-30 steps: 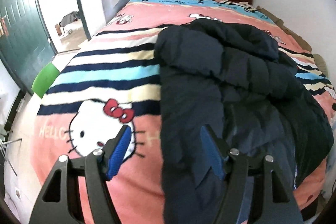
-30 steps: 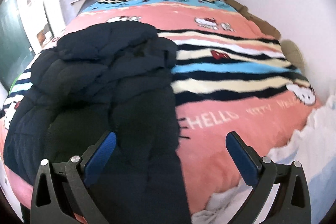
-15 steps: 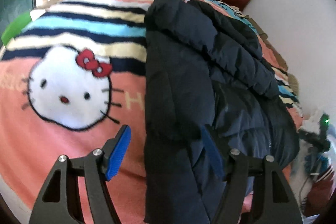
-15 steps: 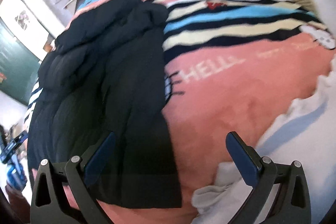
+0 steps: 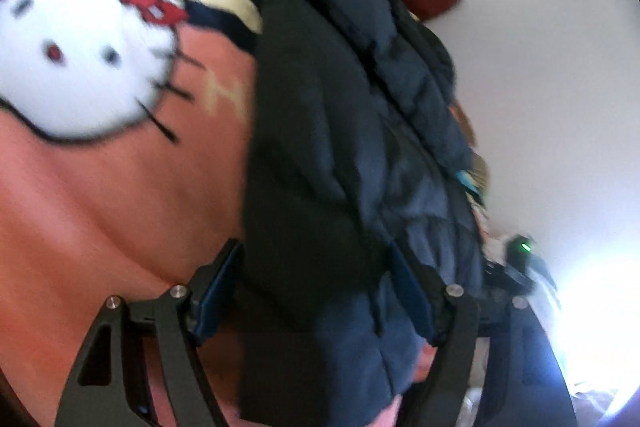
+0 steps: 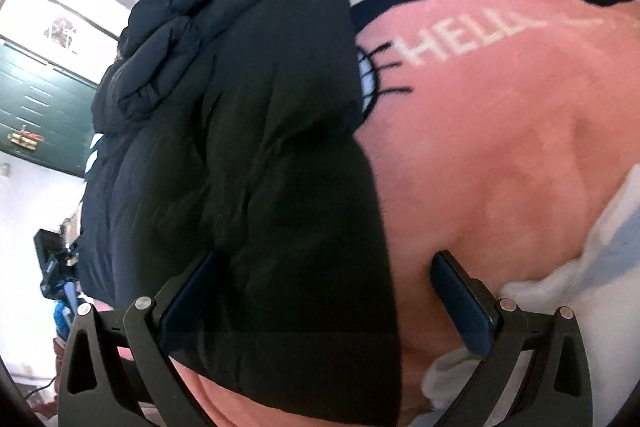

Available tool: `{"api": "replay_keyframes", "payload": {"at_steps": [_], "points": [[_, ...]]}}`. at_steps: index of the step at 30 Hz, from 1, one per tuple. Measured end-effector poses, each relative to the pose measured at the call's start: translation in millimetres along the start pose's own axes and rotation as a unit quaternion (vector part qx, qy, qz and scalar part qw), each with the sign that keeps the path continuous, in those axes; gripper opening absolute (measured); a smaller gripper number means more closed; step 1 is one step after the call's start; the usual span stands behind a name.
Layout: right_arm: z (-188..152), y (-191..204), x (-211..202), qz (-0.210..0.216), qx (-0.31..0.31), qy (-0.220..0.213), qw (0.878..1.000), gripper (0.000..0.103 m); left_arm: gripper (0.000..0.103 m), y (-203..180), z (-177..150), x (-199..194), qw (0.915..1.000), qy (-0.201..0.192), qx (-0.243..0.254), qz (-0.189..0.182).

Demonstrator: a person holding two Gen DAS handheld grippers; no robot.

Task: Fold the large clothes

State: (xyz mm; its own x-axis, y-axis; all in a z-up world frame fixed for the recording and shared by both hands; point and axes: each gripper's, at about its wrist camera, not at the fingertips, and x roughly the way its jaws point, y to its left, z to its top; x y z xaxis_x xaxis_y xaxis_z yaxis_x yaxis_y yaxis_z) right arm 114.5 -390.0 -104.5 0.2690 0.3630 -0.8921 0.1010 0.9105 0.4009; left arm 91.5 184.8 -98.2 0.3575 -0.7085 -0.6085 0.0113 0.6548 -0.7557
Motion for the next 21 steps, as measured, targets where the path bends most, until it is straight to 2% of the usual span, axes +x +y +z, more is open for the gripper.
{"api": "replay_keyframes", "payload": {"at_steps": [3, 8, 10, 15, 21], "points": [[-1, 1, 3, 0.012, -0.002, 0.006, 1.0, 0.102, 0.074, -11, -9, 10, 0.9995, 0.018, 0.02, -0.017], [-4, 5, 2, 0.031, 0.001, 0.007, 0.999, 0.101, 0.074, -22, -11, 20, 0.9991, 0.021, 0.026, -0.026], [-5, 5, 1, 0.037, 0.004, 0.008, 0.999, 0.096, 0.074, -25, -11, 22, 0.9992, 0.021, 0.026, -0.024], [-8, 6, 1, 0.048, 0.003, 0.001, 0.999, 0.073, 0.073, -34, -11, 22, 0.999, 0.013, 0.038, -0.022], [-8, 6, -3, 0.06, 0.003, -0.005, 0.998, 0.056, 0.072, -47, -13, 27, 0.9982, 0.016, 0.053, -0.022]]}}
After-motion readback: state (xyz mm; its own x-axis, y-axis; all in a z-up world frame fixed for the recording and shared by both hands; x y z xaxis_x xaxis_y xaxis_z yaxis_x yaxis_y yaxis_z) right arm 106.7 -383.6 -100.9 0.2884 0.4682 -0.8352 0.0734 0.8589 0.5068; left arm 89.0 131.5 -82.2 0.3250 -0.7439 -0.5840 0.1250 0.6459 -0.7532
